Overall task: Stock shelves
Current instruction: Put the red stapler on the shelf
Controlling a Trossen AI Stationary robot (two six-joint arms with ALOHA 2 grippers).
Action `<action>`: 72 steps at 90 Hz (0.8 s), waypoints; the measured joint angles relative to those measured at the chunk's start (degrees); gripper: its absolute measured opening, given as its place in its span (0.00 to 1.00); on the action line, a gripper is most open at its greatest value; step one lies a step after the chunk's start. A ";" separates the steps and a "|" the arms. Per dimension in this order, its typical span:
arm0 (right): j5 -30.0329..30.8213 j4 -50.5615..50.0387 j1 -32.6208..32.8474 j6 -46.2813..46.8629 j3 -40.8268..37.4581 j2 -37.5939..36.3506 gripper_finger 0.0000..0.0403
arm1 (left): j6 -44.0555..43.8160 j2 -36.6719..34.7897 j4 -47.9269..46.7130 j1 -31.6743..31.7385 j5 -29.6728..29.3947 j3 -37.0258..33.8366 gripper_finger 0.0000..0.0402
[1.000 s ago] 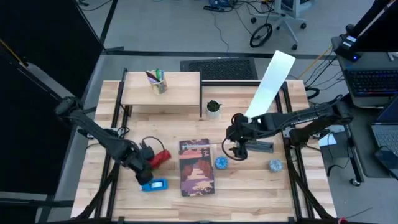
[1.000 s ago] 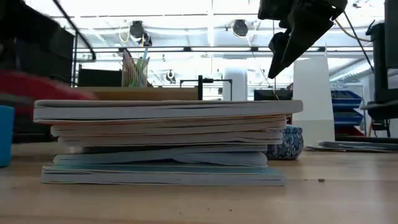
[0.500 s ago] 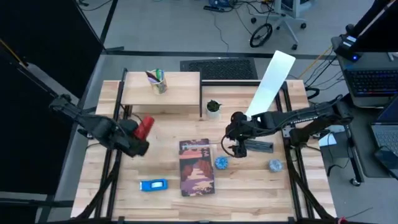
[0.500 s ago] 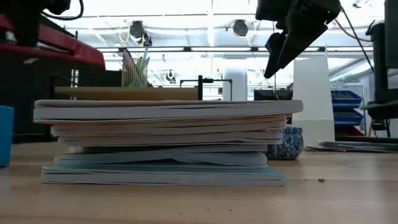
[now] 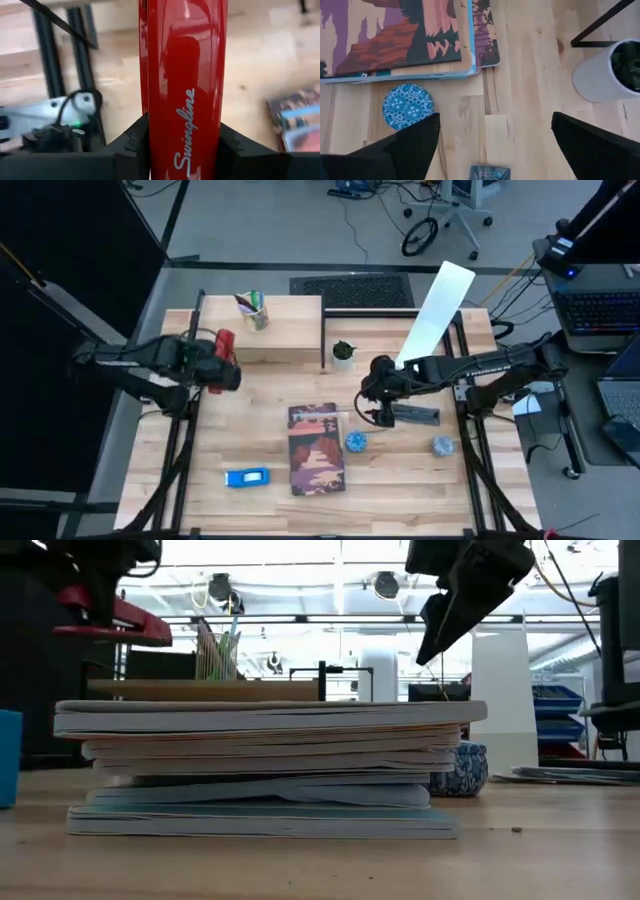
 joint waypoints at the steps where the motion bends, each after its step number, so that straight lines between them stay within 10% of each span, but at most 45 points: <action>1: -0.01 0.00 -0.02 -0.10 0.00 0.00 0.90 | 0.49 0.00 0.02 0.69 0.03 0.00 0.27; 72: -0.31 -1.32 -2.57 -3.93 0.00 0.00 0.90 | 49.72 8.82 20.97 51.84 8.56 -0.09 0.27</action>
